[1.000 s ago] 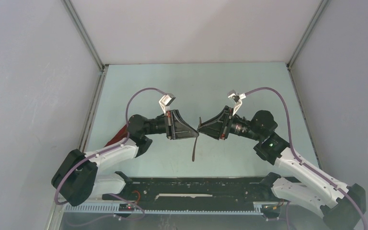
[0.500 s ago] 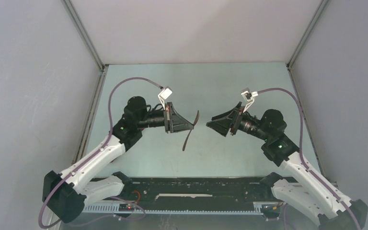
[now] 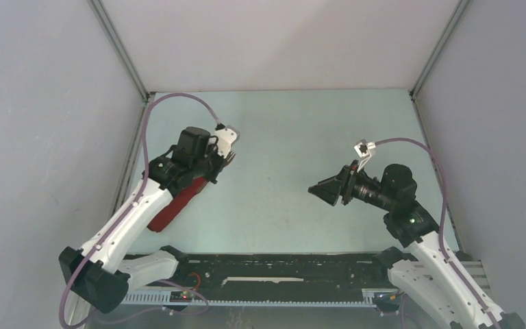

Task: Fold the napkin into a case and place the utensils inside
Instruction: Insert the fork into the folded napkin.

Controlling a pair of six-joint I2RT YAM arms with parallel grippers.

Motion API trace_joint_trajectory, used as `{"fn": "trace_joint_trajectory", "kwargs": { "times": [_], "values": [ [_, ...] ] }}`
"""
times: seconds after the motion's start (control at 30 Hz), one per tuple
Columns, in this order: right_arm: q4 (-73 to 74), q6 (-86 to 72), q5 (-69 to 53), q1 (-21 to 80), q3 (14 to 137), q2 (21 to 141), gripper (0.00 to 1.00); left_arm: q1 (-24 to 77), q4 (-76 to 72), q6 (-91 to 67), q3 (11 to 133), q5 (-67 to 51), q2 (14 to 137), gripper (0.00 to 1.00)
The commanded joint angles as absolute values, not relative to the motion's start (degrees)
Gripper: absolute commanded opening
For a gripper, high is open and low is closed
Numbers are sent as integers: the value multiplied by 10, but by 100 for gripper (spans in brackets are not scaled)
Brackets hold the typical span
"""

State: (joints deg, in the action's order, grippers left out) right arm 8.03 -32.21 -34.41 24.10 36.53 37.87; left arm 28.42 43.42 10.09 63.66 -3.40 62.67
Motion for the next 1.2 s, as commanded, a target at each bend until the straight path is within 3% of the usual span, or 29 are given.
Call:
{"fn": "trace_joint_trajectory", "kwargs": {
  "times": [0.0, 0.2, 0.53, 1.17],
  "values": [
    [132, -300, -341, 257, 353, 320, 71, 250, 380, 253, 565, 90, 657, 0],
    [148, -292, -341, 280, 339, 293, 71, 190, 298, 312, 505, 54, 702, 0],
    [176, -262, -312, 331, 339, 293, 71, 135, 177, 279, 469, -50, 771, 0],
    [150, -282, -330, 328, 336, 308, 71, 67, 128, 273, 455, -140, 807, 0]
  ]
}}
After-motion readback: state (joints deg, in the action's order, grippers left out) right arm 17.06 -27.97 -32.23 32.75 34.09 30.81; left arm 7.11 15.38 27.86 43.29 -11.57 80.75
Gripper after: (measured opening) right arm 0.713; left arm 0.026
